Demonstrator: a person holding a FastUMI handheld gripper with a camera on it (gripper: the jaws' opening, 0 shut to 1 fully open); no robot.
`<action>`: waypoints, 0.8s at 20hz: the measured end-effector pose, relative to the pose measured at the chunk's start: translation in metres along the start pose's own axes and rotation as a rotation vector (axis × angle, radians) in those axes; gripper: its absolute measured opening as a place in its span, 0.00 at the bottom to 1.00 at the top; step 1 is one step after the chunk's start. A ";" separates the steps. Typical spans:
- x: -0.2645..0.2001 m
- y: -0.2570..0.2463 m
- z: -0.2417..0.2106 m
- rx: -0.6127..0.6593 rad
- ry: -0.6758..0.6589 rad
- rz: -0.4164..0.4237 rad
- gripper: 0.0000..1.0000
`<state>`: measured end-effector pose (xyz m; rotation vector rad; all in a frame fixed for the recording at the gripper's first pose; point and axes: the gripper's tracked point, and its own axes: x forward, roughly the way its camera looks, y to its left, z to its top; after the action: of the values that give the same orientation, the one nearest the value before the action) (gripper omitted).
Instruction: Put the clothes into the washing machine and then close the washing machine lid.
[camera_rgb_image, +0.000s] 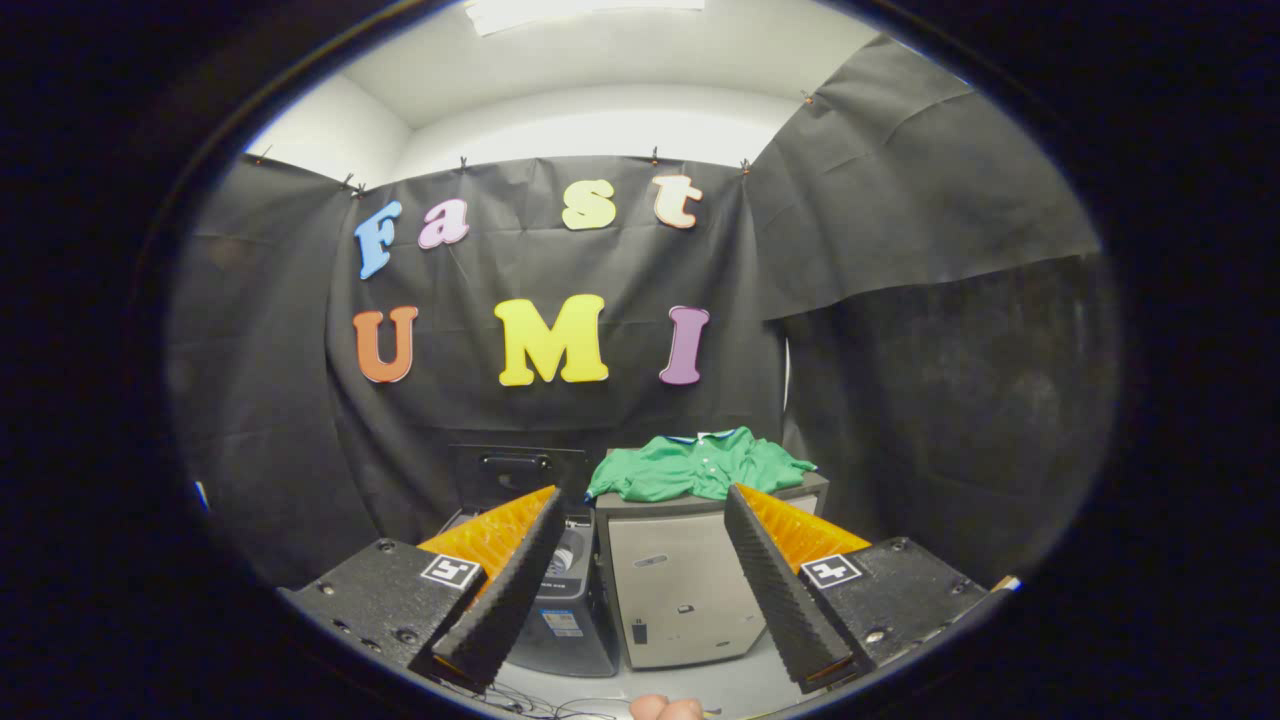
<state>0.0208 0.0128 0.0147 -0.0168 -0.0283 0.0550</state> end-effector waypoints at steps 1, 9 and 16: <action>0.001 0.001 0.002 -0.001 0.000 -0.001 1.00; 0.025 -0.010 0.045 -0.067 -0.037 -0.036 1.00; 0.124 -0.039 0.074 -0.093 -0.046 -0.023 1.00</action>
<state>0.1450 -0.0176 0.0923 -0.1079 -0.0772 0.0314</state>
